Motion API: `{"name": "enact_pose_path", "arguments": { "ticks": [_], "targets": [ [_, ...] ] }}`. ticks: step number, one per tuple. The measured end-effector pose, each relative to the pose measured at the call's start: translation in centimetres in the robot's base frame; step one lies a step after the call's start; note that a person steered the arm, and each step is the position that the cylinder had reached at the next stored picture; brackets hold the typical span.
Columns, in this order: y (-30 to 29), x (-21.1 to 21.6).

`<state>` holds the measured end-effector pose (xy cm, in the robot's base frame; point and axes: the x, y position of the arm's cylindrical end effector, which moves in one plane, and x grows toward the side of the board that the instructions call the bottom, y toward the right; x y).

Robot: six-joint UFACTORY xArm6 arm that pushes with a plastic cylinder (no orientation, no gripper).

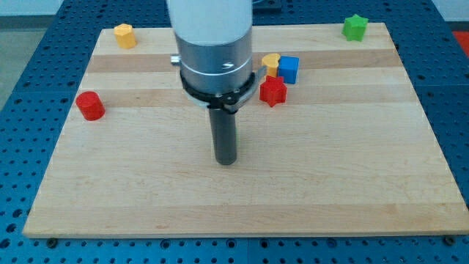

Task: Push the green circle to the center right of the board

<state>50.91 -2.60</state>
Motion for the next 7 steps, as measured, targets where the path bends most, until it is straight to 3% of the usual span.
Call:
{"name": "enact_pose_path", "arguments": {
  "ticks": [1, 2, 5, 7],
  "targets": [
    [-2.3, -1.5],
    [-9.6, -0.9],
    [-1.6, -4.0],
    [-3.4, -8.3]
  ]
}}
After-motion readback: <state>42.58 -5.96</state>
